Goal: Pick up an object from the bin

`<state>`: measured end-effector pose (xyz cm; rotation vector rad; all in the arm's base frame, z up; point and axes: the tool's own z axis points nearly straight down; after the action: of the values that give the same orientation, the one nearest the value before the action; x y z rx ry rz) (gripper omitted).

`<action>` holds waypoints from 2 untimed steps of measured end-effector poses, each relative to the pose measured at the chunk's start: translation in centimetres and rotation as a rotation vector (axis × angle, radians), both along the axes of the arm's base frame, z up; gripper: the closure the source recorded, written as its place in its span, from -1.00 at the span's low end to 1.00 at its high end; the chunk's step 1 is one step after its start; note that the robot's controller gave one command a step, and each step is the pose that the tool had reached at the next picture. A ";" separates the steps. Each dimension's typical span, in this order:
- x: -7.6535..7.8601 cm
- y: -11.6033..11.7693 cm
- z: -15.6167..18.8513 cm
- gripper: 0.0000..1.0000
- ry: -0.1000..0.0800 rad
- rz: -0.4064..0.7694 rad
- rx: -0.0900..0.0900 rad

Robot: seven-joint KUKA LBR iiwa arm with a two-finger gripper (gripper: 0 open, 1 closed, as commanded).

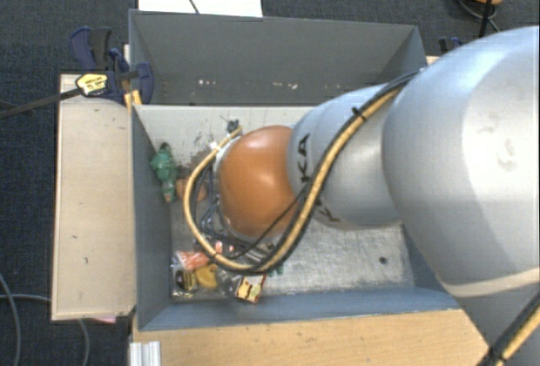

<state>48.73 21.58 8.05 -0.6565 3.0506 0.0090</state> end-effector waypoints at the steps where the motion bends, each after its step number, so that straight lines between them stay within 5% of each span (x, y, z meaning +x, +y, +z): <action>1: -0.2 -0.1 1.3 1.00 0.018 -0.012 -0.008; 2: -0.1 0.0 3.6 1.00 0.016 -0.009 -0.008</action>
Offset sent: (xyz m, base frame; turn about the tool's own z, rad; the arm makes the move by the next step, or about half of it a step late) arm 0.0001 -0.0001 0.0375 0.0000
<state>48.66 21.55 11.62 -0.6471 3.0703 0.0025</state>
